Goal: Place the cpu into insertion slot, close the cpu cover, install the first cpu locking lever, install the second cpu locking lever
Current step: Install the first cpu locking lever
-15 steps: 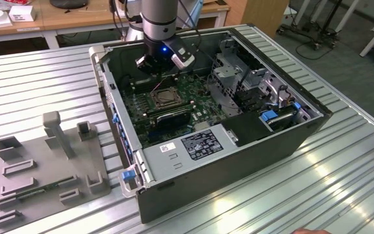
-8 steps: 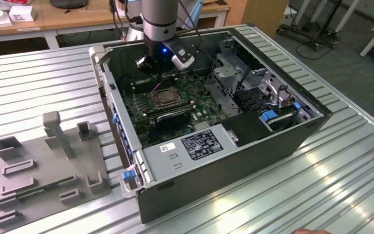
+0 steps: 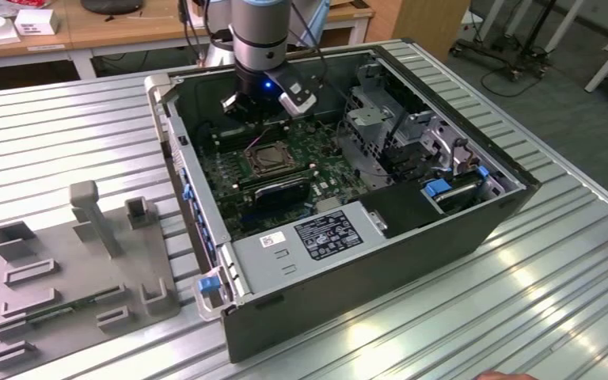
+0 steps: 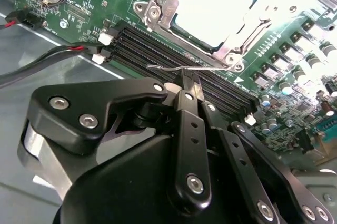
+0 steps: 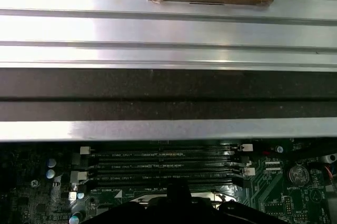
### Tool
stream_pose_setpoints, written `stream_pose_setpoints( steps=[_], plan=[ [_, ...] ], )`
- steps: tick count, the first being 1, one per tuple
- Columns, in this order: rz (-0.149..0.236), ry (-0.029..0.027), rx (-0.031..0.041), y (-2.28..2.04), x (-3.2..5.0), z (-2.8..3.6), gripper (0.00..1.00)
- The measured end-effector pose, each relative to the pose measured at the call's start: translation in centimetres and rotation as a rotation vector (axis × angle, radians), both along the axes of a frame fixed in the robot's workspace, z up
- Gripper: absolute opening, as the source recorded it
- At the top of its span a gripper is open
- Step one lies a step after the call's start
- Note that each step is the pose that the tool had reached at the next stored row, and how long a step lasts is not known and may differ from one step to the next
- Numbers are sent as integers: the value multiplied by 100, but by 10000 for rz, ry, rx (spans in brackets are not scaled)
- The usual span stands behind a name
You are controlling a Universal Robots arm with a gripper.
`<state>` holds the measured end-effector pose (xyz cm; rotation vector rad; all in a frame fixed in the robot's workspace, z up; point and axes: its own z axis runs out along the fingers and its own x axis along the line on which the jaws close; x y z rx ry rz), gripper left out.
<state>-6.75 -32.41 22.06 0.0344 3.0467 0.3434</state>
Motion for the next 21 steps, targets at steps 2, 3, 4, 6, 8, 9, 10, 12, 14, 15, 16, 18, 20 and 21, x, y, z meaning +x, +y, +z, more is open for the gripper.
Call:
stream_pose_setpoints(
  steps=[2, 3, 4, 6, 8, 9, 10, 12, 14, 15, 16, 18, 20, 21],
  plan=[
    [-7, 0, 0, 0, 11, -19, 11],
    [-11, 0, 0, 0, 16, -29, 11],
    [-14, 0, 0, 0, 20, -37, 11],
    [-20, 1, -1, 0, 28, -50, 11],
    [-28, 1, -1, 0, 37, -65, 11],
    [-34, 1, -1, 0, 44, -73, 11],
    [-39, 1, -1, 0, 51, -82, 11],
    [-51, 1, -1, 0, 67, -99, 11],
    [-63, 0, 0, 0, 83, -117, 11],
    [-69, 0, 0, 0, 91, -126, 11],
    [-77, 0, 1, 0, 99, -135, 11],
    [-90, 0, 0, 0, 115, -152, 11],
    [-104, 0, 0, 0, 130, -168, 11],
    [-110, 1, 0, 0, 137, -176, 11]
  ],
)
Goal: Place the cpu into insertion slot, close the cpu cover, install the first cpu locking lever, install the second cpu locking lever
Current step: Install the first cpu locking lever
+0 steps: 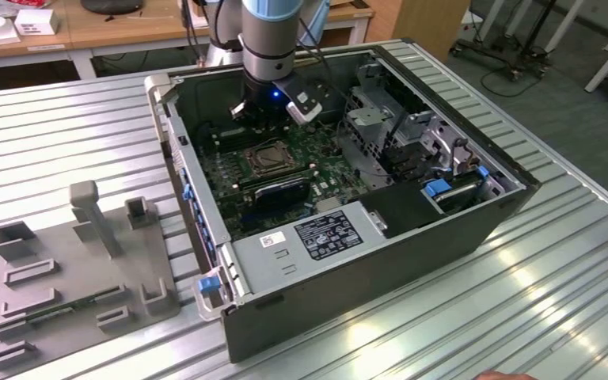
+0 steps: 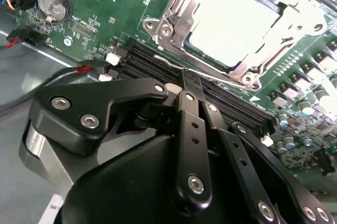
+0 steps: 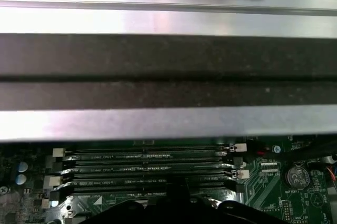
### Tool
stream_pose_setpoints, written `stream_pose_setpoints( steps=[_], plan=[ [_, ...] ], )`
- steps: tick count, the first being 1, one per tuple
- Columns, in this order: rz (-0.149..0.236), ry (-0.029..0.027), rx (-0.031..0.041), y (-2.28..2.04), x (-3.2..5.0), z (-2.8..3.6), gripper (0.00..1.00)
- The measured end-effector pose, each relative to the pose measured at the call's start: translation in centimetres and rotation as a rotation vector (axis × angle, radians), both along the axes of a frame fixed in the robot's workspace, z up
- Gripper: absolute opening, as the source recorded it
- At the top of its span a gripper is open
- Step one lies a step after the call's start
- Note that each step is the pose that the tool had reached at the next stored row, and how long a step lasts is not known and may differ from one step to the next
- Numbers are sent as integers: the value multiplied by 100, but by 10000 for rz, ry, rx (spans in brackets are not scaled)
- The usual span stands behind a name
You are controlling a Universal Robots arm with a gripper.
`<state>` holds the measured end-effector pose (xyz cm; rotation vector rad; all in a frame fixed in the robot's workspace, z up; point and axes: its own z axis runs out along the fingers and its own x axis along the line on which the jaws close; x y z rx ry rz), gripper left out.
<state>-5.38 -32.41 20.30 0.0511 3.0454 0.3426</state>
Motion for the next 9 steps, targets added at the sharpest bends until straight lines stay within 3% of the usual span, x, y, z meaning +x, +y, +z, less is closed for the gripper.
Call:
stream_pose_setpoints(
  steps=[9],
  plan=[
    [-36, -1, 0, 0, 56, -61, 11]
  ],
)
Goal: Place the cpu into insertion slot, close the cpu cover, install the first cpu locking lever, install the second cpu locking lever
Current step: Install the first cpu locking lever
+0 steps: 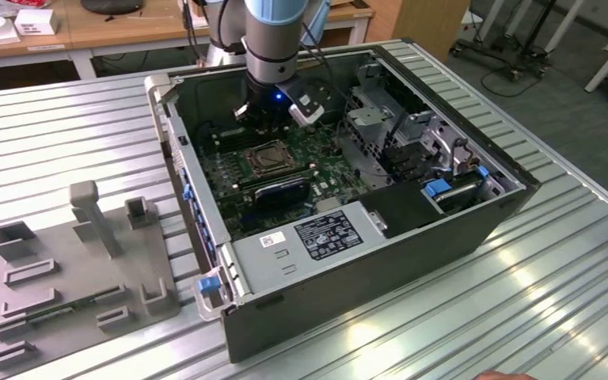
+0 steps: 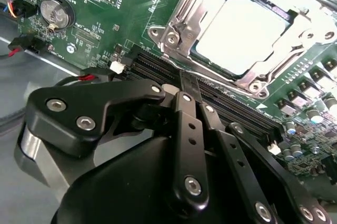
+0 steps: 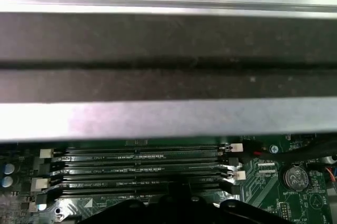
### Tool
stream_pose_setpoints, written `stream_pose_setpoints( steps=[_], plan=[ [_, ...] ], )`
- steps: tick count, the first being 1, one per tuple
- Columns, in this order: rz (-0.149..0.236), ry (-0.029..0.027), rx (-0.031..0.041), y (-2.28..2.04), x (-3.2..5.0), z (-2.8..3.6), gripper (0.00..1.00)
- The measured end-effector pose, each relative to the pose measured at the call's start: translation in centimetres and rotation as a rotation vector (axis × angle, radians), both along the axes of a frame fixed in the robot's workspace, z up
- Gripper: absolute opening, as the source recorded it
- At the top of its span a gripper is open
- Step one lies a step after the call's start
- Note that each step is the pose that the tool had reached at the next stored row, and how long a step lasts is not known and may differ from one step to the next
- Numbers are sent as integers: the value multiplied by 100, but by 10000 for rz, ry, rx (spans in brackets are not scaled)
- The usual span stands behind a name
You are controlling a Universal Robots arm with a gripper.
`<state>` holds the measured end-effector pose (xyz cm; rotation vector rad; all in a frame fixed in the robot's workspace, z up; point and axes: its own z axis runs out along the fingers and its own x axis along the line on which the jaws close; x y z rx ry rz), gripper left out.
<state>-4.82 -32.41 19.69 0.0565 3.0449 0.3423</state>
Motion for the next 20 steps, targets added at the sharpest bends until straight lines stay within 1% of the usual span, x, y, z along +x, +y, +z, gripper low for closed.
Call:
stream_pose_setpoints(
  steps=[8, 20],
  plan=[
    [-17, 1, 0, 0, 33, -38, 11],
    [-17, 0, -1, 0, 35, -44, 11]
  ],
)
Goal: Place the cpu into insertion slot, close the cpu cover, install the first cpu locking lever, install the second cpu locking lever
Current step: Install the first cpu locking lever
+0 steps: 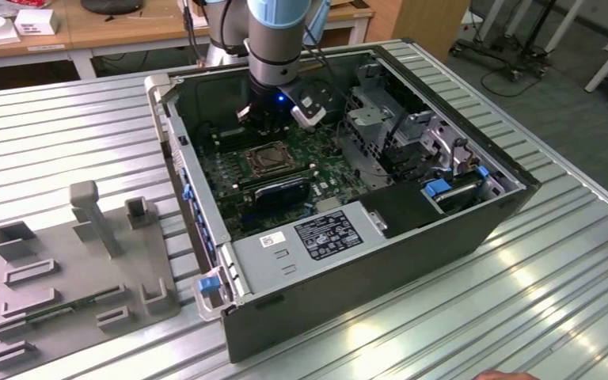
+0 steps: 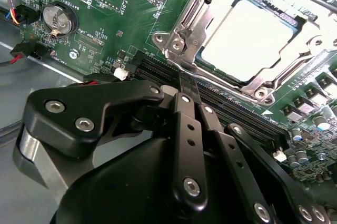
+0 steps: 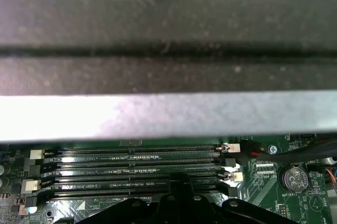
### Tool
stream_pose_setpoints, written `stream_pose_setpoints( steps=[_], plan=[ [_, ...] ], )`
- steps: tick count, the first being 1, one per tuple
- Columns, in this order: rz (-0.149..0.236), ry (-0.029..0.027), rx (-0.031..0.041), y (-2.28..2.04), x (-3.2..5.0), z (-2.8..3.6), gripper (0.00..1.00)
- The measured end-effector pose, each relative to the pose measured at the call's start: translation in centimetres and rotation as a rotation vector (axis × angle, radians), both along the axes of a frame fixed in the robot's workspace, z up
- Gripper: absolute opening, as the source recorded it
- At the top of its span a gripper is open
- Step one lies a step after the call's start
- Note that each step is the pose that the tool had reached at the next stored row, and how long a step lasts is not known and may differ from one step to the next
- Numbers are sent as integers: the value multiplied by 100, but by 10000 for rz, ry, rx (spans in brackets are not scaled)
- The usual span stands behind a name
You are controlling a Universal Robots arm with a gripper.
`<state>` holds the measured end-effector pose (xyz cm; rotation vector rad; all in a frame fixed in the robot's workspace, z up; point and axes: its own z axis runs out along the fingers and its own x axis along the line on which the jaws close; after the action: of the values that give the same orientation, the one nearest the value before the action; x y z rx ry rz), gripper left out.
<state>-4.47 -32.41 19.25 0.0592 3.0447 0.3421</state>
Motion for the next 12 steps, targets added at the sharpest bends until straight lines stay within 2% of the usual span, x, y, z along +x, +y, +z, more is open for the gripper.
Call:
stream_pose_setpoints(
  steps=[8, 12],
  plan=[
    [2, -7, -1, -3, -1, -2, 11],
    [0, -42, -9, -5, -9, -18, 11]
  ],
)
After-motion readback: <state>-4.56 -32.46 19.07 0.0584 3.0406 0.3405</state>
